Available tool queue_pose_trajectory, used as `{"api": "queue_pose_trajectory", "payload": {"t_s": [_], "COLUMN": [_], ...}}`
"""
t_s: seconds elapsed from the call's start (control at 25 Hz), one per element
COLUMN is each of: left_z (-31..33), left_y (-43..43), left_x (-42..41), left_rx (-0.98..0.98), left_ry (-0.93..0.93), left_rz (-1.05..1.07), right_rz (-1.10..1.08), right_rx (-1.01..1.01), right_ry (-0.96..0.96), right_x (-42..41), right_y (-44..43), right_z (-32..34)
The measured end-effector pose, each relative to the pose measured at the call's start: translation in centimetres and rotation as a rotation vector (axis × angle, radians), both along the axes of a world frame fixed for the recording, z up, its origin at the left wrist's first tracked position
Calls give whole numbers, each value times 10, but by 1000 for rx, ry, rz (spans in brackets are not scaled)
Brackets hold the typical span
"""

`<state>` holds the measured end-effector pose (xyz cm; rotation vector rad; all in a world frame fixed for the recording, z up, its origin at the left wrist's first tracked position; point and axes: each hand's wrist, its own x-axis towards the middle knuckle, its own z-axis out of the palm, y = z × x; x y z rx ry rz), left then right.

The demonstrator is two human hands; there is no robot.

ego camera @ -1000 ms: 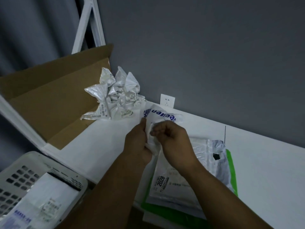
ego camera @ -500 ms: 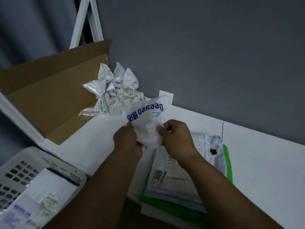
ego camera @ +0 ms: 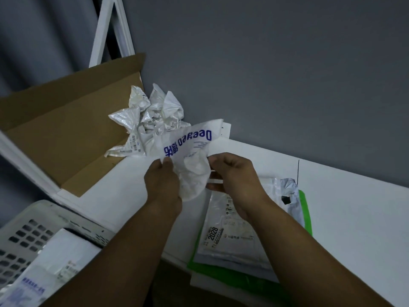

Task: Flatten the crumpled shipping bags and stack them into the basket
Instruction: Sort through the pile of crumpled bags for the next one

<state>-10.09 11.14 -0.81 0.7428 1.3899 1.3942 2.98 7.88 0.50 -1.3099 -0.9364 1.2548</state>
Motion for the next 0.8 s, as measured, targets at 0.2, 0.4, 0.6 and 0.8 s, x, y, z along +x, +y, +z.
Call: {"api": "queue_pose_trajectory", "payload": {"t_s": [0.2,0.4,0.6,0.8], "left_z": [-15,-11,-3,0], "left_y": [2,-5,-9,-9], "left_x": [2,13,14,19], "left_rx": [-38,-136,-144,-236], "left_ry": [105,34,-333,-339], "left_rz": [-85,-266,-412,-482], "right_rz": [7,27,113,40], "right_rx": [-43,52,33,0], "right_ry": [33,-138,-211,-177], "right_x": [0,5,4,4], "right_y": [2,5,-4,-8], "right_z": [-3,-4,-6,-5]}}
